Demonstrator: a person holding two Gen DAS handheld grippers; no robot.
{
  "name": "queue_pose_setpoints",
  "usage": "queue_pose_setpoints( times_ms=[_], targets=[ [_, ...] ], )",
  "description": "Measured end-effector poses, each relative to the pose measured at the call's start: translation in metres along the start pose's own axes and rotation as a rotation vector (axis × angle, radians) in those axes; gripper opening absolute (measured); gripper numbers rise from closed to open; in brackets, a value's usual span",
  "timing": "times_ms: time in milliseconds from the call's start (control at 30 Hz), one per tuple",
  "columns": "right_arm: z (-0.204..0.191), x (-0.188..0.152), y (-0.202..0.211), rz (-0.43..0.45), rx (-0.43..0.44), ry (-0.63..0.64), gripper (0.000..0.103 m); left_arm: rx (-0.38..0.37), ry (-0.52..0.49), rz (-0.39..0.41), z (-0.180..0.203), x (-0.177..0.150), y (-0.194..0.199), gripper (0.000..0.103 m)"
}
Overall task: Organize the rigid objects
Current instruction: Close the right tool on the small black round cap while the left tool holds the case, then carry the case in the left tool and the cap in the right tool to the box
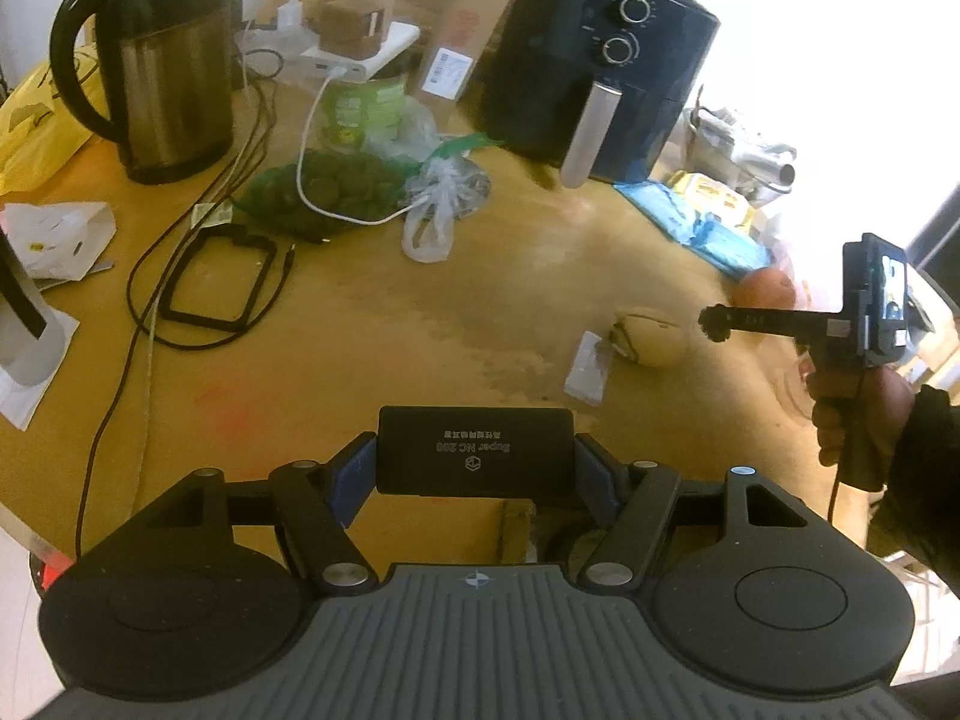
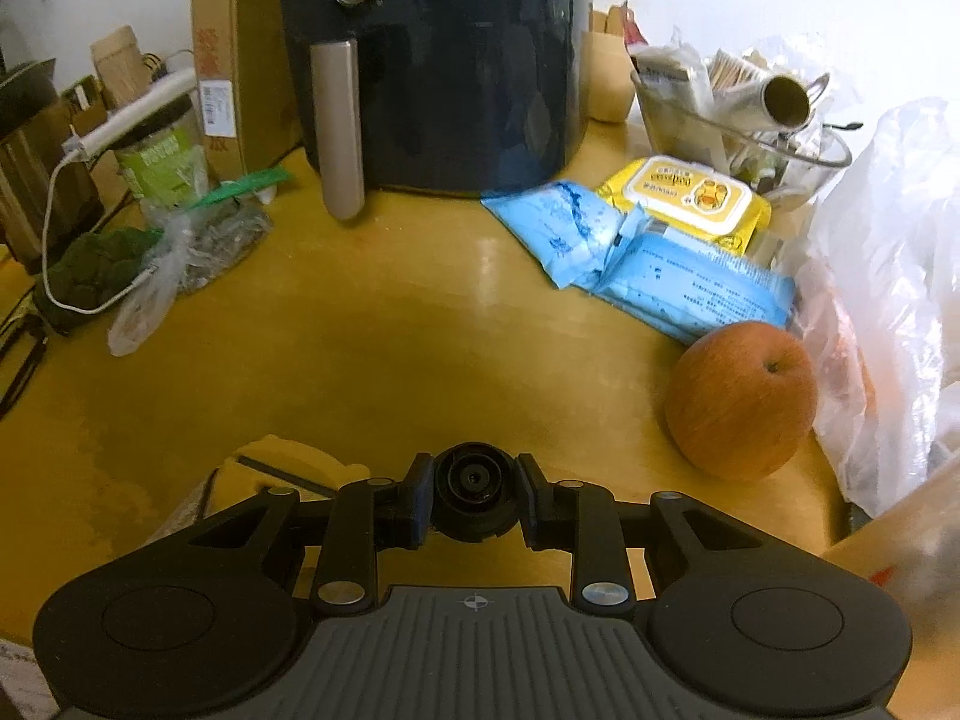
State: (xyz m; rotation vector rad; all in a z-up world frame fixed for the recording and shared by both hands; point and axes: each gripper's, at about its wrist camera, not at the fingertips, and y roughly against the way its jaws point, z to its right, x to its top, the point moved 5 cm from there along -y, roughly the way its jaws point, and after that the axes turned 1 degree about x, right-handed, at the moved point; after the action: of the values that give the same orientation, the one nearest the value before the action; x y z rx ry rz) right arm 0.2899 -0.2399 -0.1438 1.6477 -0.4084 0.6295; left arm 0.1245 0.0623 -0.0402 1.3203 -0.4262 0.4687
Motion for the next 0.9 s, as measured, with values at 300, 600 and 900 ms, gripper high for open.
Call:
queue_pose_setpoints(
  times_ms=[300,600,900],
  targets=[
    [-0.009,0.001,0.037,0.056,0.007,0.017,0.031,-0.035,-0.043,-0.002,0.009,0.001,-0.001,0.068],
    [-0.015,-0.011,0.081,0.103,0.034,0.001,0.031,-0.077,-0.096,-0.001,0.021,0.000,-0.001,0.068],
    [-0.032,-0.036,0.119,0.116,0.107,-0.021,0.031,-0.117,-0.148,-0.016,0.036,-0.007,-0.002,0.068]
  ],
)
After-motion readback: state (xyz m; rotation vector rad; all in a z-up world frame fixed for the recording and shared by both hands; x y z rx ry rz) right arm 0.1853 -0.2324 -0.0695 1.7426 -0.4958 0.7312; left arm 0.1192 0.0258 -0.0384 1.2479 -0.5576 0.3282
